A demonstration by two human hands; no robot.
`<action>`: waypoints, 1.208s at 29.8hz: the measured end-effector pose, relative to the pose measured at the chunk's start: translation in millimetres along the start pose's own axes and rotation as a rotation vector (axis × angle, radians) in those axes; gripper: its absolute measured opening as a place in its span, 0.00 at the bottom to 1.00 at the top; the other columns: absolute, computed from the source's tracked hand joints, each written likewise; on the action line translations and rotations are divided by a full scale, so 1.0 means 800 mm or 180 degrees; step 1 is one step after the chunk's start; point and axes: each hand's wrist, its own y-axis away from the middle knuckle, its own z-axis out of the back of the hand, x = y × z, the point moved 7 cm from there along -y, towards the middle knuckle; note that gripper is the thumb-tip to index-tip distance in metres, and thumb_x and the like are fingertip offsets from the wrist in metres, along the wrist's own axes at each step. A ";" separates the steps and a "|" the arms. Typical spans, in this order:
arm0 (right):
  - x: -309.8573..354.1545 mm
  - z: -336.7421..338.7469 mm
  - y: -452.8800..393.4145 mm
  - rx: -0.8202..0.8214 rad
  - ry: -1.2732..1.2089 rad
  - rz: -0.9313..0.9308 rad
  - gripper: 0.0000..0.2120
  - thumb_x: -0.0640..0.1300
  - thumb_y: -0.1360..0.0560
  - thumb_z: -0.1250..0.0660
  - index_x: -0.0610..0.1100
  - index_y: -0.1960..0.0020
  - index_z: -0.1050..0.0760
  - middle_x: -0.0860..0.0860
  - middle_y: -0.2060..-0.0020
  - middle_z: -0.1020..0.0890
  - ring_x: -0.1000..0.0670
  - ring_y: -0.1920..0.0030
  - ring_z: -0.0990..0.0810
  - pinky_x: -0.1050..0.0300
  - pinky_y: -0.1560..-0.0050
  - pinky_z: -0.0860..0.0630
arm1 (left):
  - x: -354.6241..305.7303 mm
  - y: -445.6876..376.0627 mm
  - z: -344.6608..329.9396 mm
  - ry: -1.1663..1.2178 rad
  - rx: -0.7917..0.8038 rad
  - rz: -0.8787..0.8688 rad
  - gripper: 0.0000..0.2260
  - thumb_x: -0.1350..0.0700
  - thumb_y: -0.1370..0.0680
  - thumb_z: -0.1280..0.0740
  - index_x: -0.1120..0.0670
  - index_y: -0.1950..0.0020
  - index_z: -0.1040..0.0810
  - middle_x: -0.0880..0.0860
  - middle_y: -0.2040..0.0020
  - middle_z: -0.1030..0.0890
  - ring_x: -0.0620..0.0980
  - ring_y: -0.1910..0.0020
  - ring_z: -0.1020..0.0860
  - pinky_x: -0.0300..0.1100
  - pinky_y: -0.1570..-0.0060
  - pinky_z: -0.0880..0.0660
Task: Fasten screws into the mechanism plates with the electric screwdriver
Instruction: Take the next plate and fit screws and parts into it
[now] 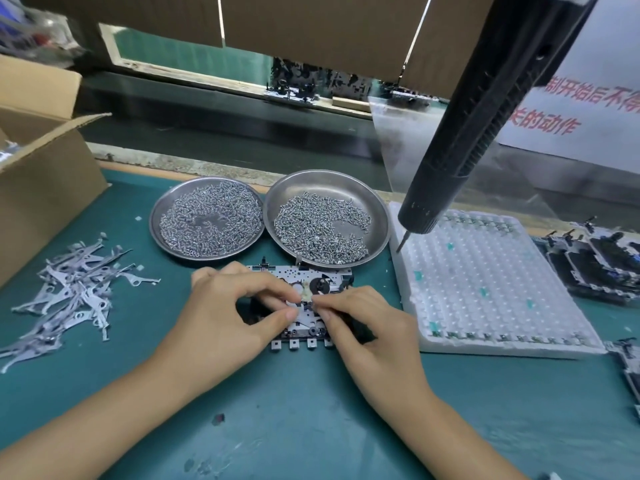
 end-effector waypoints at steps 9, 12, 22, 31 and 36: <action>0.005 -0.004 0.000 0.0198 -0.0002 0.0064 0.08 0.35 0.28 0.32 0.42 0.52 0.16 0.57 0.63 0.21 0.55 0.57 0.24 0.69 0.56 0.30 | -0.002 -0.006 0.001 0.0068 0.0239 0.0059 0.08 0.52 0.32 0.24 0.40 0.59 0.19 0.37 0.68 0.18 0.40 0.53 0.25 0.59 0.43 0.31; 0.004 -0.005 0.000 0.0222 0.0020 0.0026 0.08 0.36 0.29 0.32 0.41 0.53 0.16 0.54 0.63 0.20 0.54 0.57 0.24 0.68 0.56 0.30 | -0.003 -0.006 0.002 0.0023 0.0270 0.0081 0.06 0.47 0.35 0.28 0.39 0.59 0.20 0.36 0.68 0.19 0.39 0.52 0.25 0.58 0.43 0.31; 0.006 -0.004 0.001 0.0305 0.0066 -0.0062 0.07 0.38 0.28 0.32 0.41 0.51 0.17 0.51 0.58 0.18 0.55 0.54 0.22 0.69 0.52 0.30 | -0.004 -0.003 0.002 -0.0056 0.0283 0.0064 0.11 0.57 0.33 0.23 0.43 0.57 0.18 0.38 0.67 0.18 0.40 0.56 0.22 0.41 0.44 0.29; 0.014 -0.014 0.007 0.0451 0.0774 0.0401 0.04 0.36 0.27 0.31 0.36 0.56 0.19 0.45 0.54 0.20 0.47 0.52 0.22 0.61 0.48 0.28 | 0.018 -0.002 -0.006 0.0273 0.0485 0.0498 0.10 0.55 0.33 0.24 0.43 0.55 0.18 0.42 0.65 0.16 0.36 0.63 0.21 0.37 0.53 0.25; 0.021 -0.018 0.009 0.0575 0.1095 0.0590 0.06 0.37 0.25 0.33 0.34 0.54 0.20 0.43 0.53 0.20 0.44 0.51 0.23 0.58 0.47 0.28 | 0.027 -0.003 -0.011 0.0555 0.0615 0.0622 0.13 0.59 0.32 0.24 0.42 0.55 0.17 0.47 0.65 0.16 0.38 0.66 0.22 0.33 0.59 0.24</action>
